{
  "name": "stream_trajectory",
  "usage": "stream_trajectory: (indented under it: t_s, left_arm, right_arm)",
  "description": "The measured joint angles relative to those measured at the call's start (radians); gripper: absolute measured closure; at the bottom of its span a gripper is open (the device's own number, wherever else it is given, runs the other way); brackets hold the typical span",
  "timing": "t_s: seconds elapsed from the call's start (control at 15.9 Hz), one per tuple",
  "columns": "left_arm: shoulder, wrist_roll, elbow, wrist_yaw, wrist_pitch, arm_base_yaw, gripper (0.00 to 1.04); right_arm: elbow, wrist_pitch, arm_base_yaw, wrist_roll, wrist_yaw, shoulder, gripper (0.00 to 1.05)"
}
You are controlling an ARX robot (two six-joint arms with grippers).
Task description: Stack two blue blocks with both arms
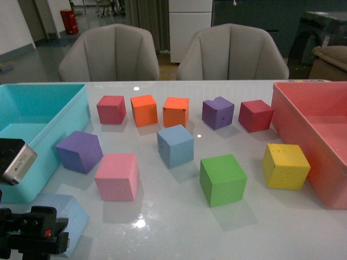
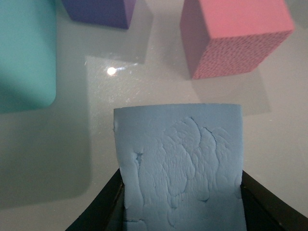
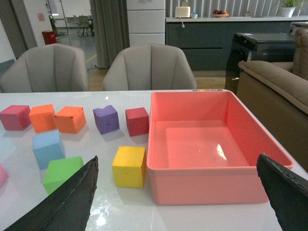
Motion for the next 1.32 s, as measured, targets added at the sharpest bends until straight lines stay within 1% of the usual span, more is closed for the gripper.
stream_trajectory:
  t_s: [0.06, 0.13, 0.25, 0.31, 0.38, 0.44, 0.57, 0.82, 0.94, 1.07, 1.32]
  left_arm:
    - [-0.056, 0.000, 0.010, -0.004, -0.047, -0.024, 0.57]
    - [-0.099, -0.001, 0.032, -0.013, -0.088, -0.049, 0.61]
    - [-0.134, -0.009, 0.130, -0.050, -0.166, -0.114, 0.65]
    - [-0.122, -0.014, 0.189, -0.070, -0.198, -0.150, 0.66]
    - [-0.033, -0.029, 0.346, -0.119, -0.264, -0.237, 0.66]
    - [0.042, -0.033, 0.455, -0.155, -0.306, -0.287, 0.66]
    - [0.163, -0.035, 0.639, -0.191, -0.381, -0.352, 0.66]
    - [0.337, -0.032, 0.900, -0.226, -0.489, -0.388, 0.66]
    - [0.441, -0.027, 1.037, -0.246, -0.554, -0.387, 0.66]
    - [0.536, -0.027, 1.152, -0.253, -0.614, -0.367, 0.67]
    - [0.574, -0.027, 1.189, -0.252, -0.638, -0.325, 0.69]
  right_arm:
    - [0.000, 0.000, 0.000, 0.000, 0.000, 0.000, 0.06]
    - [0.000, 0.000, 0.000, 0.000, 0.000, 0.000, 0.06]
    - [0.000, 0.000, 0.000, 0.000, 0.000, 0.000, 0.06]
    - [0.000, 0.000, 0.000, 0.000, 0.000, 0.000, 0.06]
    - [0.000, 0.000, 0.000, 0.000, 0.000, 0.000, 0.06]
    - [0.000, 0.000, 0.000, 0.000, 0.000, 0.000, 0.06]
    - [0.000, 0.000, 0.000, 0.000, 0.000, 0.000, 0.06]
    - [0.000, 0.000, 0.000, 0.000, 0.000, 0.000, 0.06]
    - [0.000, 0.000, 0.000, 0.000, 0.000, 0.000, 0.06]
    - [0.000, 0.000, 0.000, 0.000, 0.000, 0.000, 0.06]
    - [0.000, 0.000, 0.000, 0.000, 0.000, 0.000, 0.06]
